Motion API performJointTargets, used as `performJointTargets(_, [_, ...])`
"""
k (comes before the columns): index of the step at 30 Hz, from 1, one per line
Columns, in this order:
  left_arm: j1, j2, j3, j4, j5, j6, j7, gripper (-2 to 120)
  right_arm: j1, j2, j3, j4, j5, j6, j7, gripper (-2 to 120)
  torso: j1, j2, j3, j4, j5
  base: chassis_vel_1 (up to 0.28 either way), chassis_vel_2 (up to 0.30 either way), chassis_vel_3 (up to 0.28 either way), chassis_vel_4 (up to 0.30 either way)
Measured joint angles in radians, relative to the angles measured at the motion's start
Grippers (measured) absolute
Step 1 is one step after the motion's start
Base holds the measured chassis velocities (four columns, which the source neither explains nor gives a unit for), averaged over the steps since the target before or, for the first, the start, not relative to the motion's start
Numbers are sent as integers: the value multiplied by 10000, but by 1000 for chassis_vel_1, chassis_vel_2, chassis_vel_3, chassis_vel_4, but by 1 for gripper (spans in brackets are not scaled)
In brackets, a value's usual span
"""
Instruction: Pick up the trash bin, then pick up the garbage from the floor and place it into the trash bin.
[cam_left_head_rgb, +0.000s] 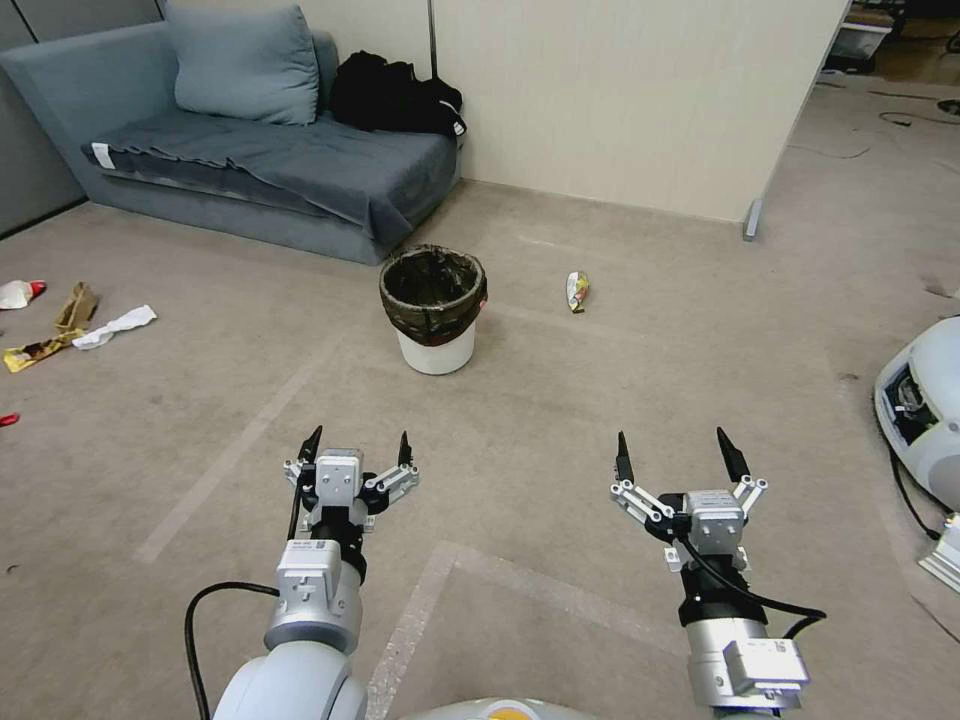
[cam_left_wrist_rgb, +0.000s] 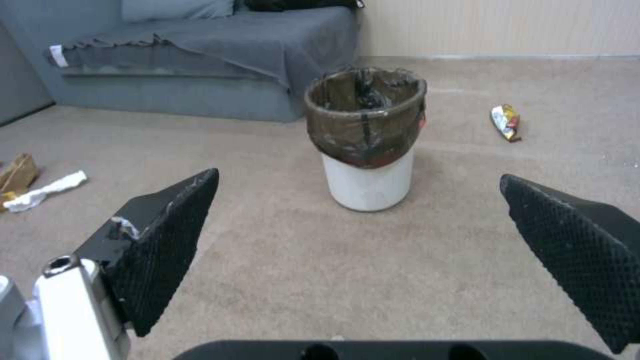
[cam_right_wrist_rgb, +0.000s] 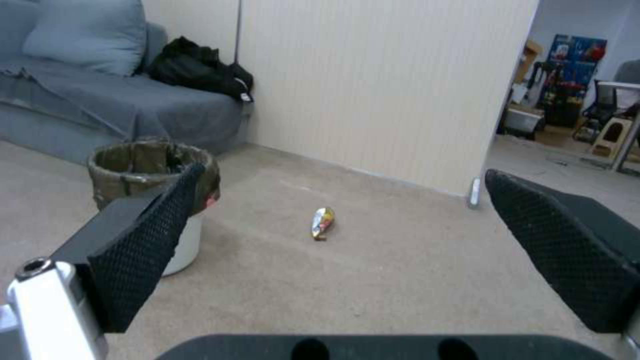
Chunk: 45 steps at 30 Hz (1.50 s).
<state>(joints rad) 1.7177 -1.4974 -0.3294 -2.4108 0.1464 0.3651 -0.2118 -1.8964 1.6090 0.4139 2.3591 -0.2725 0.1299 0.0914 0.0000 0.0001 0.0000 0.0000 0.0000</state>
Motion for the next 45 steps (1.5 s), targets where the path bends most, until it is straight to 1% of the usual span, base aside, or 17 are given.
performJointTargets(9, [32, 0, -17, 0, 12, -78, 5, 100, -17, -5, 16, -16, -20, -28, 1, 100, -1, 0, -1, 0, -1, -17, 17, 14, -20])
performJointTargets(15, [40, -4, -21, 0, 40, -93, 5, 100, -17, -6, 31, -30, -28, -41, -7, 100, -2, 0, 0, 0, 0, -177, 152, 147, -161])
performJointTargets(19, [36, -12, -21, 0, 54, -100, 5, 100, -18, -6, 48, -37, -33, -41, -49, 100, 0, 0, 1, 0, -2, -216, 236, 225, -233])
performJointTargets(20, [32, -16, -20, 0, 60, -102, 5, 100, -18, -7, 52, -40, -32, -45, -66, 100, 0, -1, 1, -1, 2, -261, 237, 249, -240])
performJointTargets(23, [19, -25, -18, 6, 76, -119, 3, 100, -15, -8, 62, -61, -33, -47, -83, 100, 0, -1, 2, 0, -3, -235, 237, 249, -235])
performJointTargets(26, [7, -29, -17, 20, 86, -132, -2, 100, -12, -8, 71, -76, -34, -47, -96, 100, 0, -1, 1, 0, 2, -226, 209, 221, -227])
performJointTargets(29, [-13, -58, -17, 53, 98, -151, -10, 100, -3, -8, 83, -93, -39, -42, -125, 100, 0, -1, 1, 0, -3, -229, 210, 220, -228])
performJointTargets(37, [-8, -126, -12, 83, 149, -192, -33, 100, 6, -10, 81, -117, -38, -7, -146, 100, 0, -1, 1, 2, 4, -220, 233, 218, -229])
performJointTargets(38, [-7, -133, -9, 90, 159, -200, -33, 100, 9, -10, 81, -130, -38, 16, -151, 100, 0, -1, 1, -1, -4, -249, 212, 242, -229])
performJointTargets(41, [-4, -145, -7, 93, 171, -211, -40, 100, 15, -10, 82, -138, -37, 43, -163, 100, 1, -1, 2, -1, 3, -230, 215, 216, -225])
performJointTargets(43, [0, -153, -7, 95, 178, -217, -50, 100, 20, -10, 85, -143, -37, 83, -188, 100, 0, -1, 1, -2, -4, -227, 211, 233, -215])
performJointTargets(44, [2, -158, -8, 95, 181, -220, -61, 100, 26, -11, 86, -151, -37, 97, -201, 100, 0, -1, 1, 2, 7, -231, 220, 210, -208])
performJointTargets(45, [2, -158, -8, 95, 181, -220, -61, 100, 26, -11, 86, -151, -37, 97, -201, 100, 0, -1, 1, 2, 7, -231, 220, 210, -208])
